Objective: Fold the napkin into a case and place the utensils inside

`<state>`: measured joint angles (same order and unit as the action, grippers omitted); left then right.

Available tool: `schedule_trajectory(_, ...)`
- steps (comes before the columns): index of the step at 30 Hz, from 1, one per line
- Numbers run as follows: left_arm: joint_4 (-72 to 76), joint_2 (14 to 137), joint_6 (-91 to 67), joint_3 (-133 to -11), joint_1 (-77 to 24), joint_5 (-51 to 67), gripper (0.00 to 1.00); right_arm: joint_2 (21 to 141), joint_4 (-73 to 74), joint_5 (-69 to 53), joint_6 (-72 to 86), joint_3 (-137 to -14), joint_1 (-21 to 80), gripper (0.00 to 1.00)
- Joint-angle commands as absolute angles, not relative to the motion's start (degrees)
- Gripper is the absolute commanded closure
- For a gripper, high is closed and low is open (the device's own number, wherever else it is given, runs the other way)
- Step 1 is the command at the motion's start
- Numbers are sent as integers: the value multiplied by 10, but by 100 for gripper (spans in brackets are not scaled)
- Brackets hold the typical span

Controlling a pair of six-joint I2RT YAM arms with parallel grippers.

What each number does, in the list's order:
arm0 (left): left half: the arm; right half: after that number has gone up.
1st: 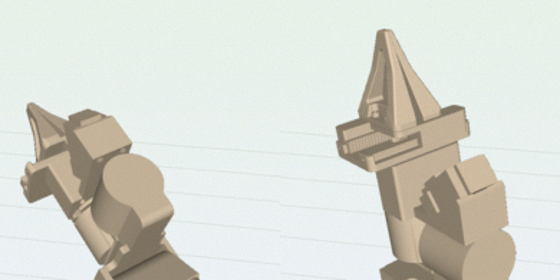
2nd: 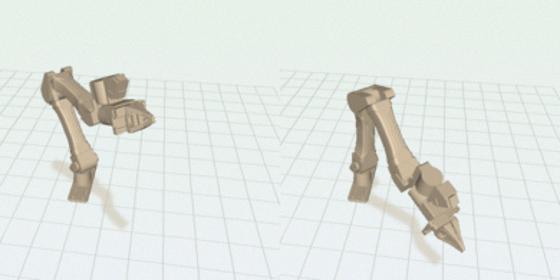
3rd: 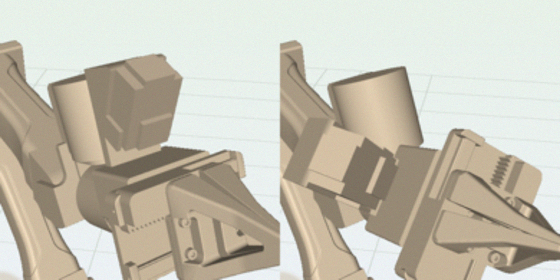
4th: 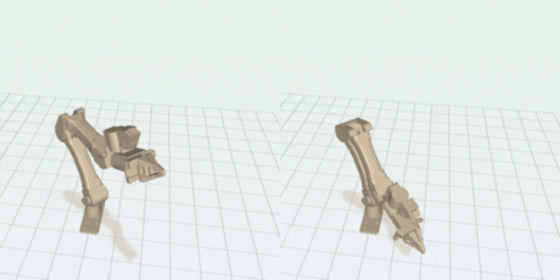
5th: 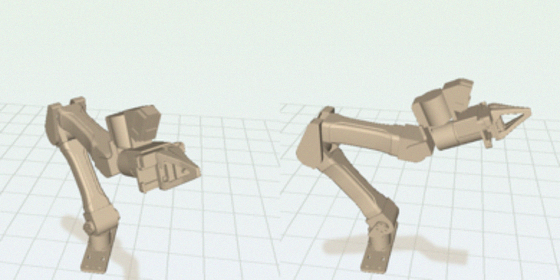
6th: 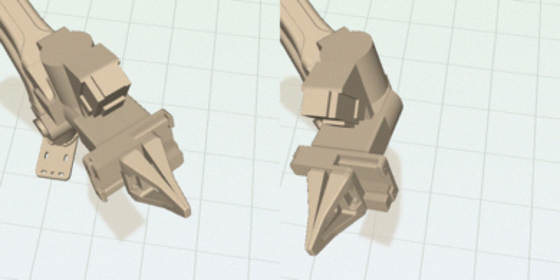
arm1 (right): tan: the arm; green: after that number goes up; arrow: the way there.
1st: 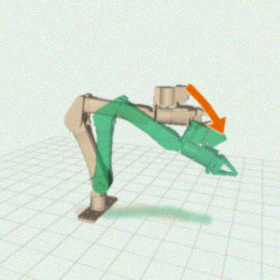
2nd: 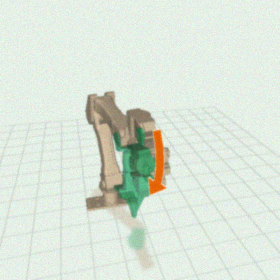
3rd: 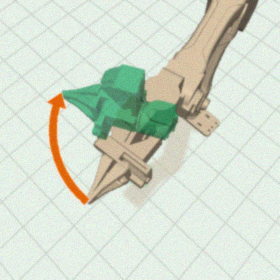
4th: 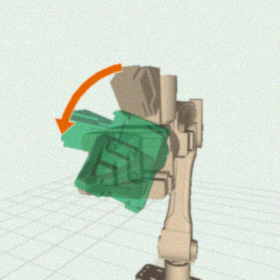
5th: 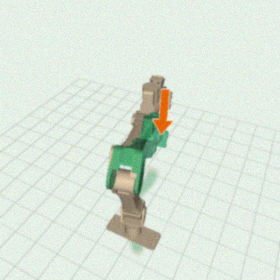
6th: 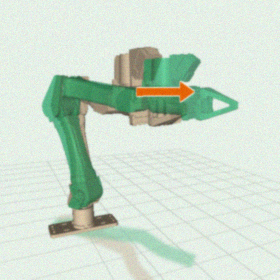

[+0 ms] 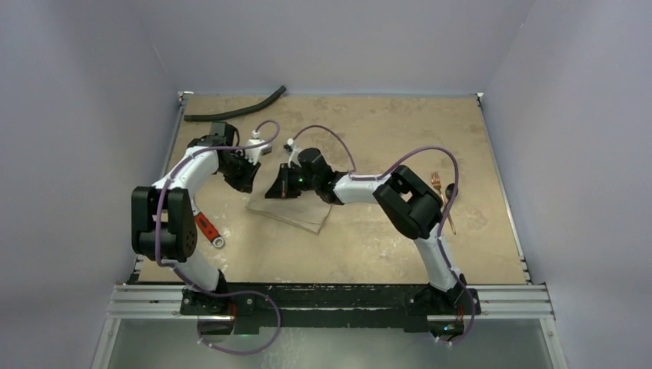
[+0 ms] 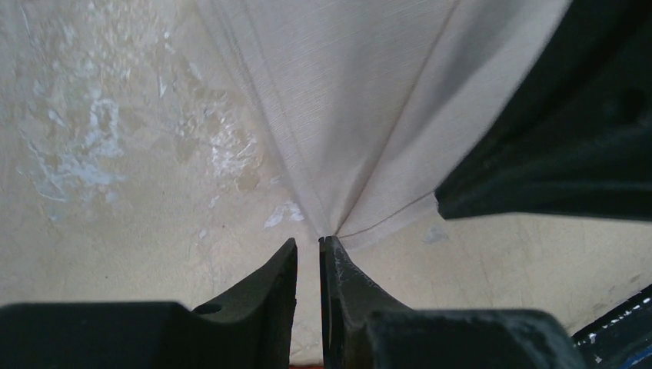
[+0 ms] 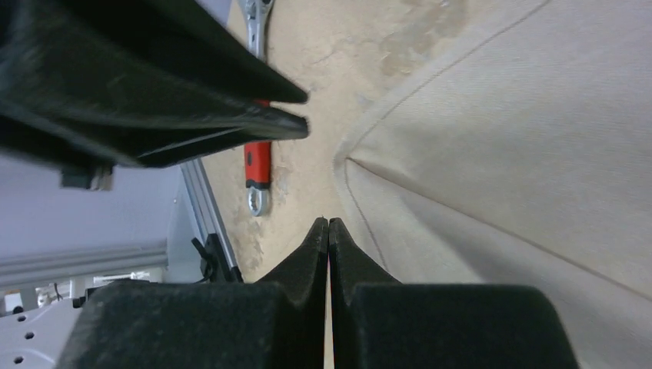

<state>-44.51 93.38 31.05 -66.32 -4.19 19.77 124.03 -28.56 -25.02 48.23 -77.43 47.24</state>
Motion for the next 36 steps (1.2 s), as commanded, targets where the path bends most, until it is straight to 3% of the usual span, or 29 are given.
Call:
schedule_trajectory(1, -427, 974, 321, -648, -2, 216, 84, 1264, -279, -247, 498, -813, 493, 100)
schedule_trajectory(12, -403, 1039, 321, -643, 19, 258, 88, 1297, -313, -223, 523, -824, 524, 100)
schedule_trajectory(36, -376, 1057, 341, -581, 29, 256, 96, 1363, -319, -220, 550, -867, 531, 100)
